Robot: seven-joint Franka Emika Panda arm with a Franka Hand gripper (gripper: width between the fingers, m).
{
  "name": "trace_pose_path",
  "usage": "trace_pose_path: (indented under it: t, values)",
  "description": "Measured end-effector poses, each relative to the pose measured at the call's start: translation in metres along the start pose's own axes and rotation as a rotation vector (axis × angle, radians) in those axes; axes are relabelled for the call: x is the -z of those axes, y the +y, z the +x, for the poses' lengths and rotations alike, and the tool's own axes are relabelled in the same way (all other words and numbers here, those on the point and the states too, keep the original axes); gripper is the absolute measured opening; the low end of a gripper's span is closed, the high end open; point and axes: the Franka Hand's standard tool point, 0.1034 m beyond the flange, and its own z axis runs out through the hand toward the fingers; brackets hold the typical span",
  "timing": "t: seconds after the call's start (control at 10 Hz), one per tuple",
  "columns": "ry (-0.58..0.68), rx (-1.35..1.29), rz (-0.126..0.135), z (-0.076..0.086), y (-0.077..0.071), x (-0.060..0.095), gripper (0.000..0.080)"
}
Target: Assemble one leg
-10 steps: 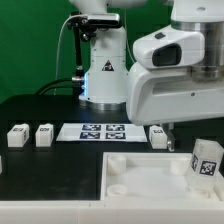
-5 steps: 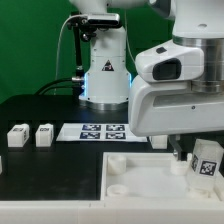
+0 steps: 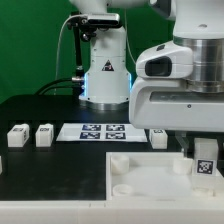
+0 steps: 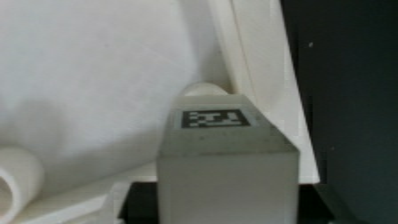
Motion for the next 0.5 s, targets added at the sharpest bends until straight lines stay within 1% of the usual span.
trace_pose_path:
  t: [0.1,0.2,0.3,0.4,0.5]
  values:
    - [0.007,-0.104,0.004,0.0009,0.0001,-0.0011,0.0292]
    - [0.038,-0.244,0.027,0.0035,0.0015,-0.0017,0.0292]
    - [0.058,-0.431,0.054,0.0023,0.0033,-0.0018,0.0292]
    - [0.076,-0.596,0.089,0.0002,0.0055,-0.0024,0.0294]
    - [0.08,-0.797,0.112,-0.0016,0.0062,-0.0024,0.0294]
